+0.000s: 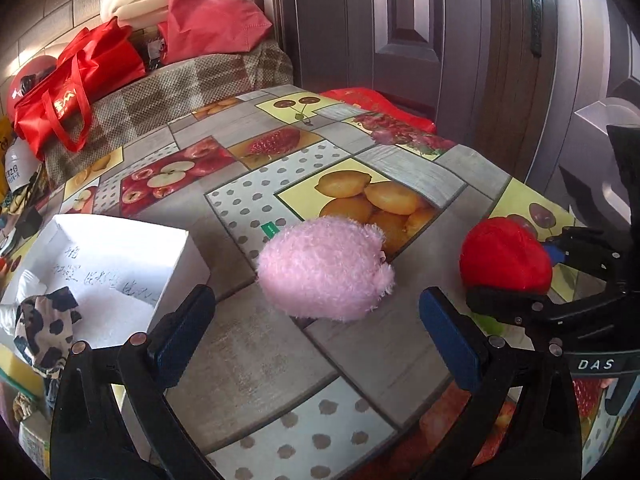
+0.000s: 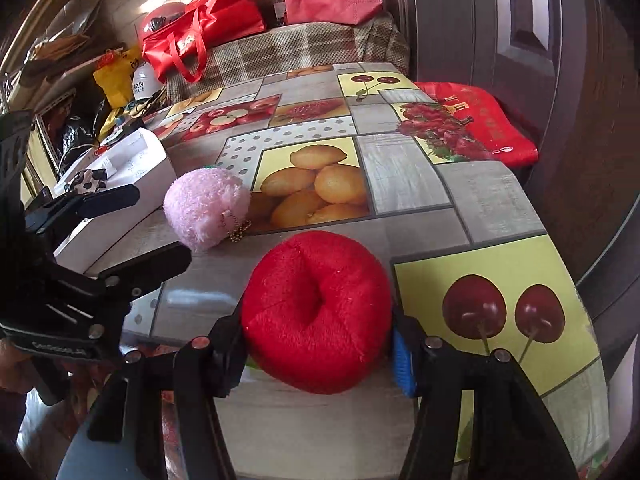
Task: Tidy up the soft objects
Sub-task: 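Grasp the red cushion with the right gripper while the left grasps the pink fluffy ball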
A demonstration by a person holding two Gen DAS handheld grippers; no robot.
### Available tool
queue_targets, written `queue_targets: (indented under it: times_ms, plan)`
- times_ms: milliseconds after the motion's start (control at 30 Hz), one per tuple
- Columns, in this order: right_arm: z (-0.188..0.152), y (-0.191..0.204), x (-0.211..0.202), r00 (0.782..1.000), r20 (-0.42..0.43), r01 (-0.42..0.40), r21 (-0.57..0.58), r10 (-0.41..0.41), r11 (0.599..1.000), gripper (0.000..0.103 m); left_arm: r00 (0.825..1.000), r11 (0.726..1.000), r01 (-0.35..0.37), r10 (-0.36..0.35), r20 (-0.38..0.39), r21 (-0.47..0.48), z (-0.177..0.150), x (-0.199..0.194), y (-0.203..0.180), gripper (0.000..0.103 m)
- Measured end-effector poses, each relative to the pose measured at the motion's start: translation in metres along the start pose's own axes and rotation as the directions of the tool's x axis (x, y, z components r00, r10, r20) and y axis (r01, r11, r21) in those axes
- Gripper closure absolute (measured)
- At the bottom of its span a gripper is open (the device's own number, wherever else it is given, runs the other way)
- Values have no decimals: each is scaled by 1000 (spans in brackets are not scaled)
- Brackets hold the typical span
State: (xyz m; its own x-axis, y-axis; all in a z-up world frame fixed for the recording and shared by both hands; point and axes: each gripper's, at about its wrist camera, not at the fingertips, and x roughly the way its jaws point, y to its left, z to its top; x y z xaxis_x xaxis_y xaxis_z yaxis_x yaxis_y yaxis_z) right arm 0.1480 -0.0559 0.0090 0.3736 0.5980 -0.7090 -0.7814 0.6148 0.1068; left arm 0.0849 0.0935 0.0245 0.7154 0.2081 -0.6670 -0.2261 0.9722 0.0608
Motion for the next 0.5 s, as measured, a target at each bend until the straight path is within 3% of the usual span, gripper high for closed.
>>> queue_targets:
  times_ms: [300, 467, 500]
  plan:
    - [1, -1, 0, 1000, 3, -21, 11, 21, 1000, 44, 995, 993, -87, 91, -45, 85, 20, 31, -15, 0]
    - [1, 0, 1, 1000, 2, -14, 10, 14, 1000, 44, 994, 997, -55, 60, -93, 58, 23, 45, -6, 1]
    - [1, 0, 1, 1000, 2, -14, 9, 14, 1000, 44, 994, 998, -38, 43, -104, 58, 23, 47, -7, 9]
